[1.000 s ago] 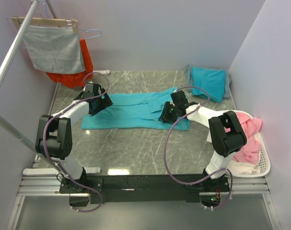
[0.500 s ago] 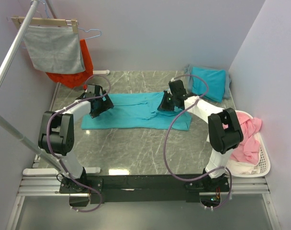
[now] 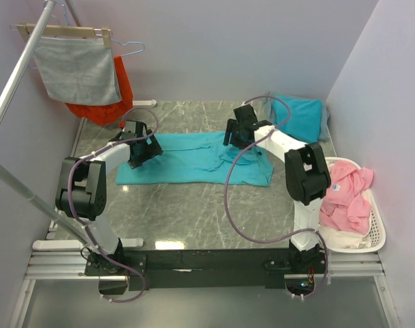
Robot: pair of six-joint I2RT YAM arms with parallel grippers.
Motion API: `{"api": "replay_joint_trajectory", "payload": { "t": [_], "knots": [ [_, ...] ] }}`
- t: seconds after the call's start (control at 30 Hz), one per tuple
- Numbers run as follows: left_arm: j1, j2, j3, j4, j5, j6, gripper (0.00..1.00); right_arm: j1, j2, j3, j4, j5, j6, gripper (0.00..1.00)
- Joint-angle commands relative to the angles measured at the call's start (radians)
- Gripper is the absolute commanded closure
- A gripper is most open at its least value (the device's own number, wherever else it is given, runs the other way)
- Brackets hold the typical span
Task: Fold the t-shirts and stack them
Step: Fold the tshirt
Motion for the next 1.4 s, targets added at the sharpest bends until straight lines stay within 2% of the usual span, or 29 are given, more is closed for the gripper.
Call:
{"api": "replay_joint_trajectory", "payload": {
  "t": [0.0,0.23,0.37,0.5,0.8,1.03,1.37],
  "knots": [
    [0.000,-0.024,0.036,0.008,0.011,0.019,0.01,-0.018,-0.190,-0.063,-0.018,0.131,-0.061,0.27],
    [-0.002,-0.024,0.044,0.012,0.029,0.018,0.01,-0.007,-0.278,-0.206,-0.040,-0.088,-0.054,0.29],
    [-0.003,-0.020,0.039,0.020,0.037,0.018,0.00,0.003,-0.293,-0.309,0.045,-0.203,-0.009,0.30],
    [-0.005,-0.009,0.042,0.020,0.049,0.018,0.01,0.006,-0.272,-0.341,0.097,-0.277,0.015,0.31],
    [-0.006,0.000,0.041,0.018,0.048,0.021,0.01,0.003,-0.142,-0.286,0.111,-0.262,0.008,0.31],
    [-0.006,0.014,0.047,0.012,0.048,0.024,0.01,0.002,-0.111,-0.242,0.115,-0.222,0.012,0.32],
    [-0.006,0.042,0.062,0.009,0.049,0.025,0.00,-0.026,-0.023,-0.122,0.050,-0.167,-0.024,0.30]
  ]
}}
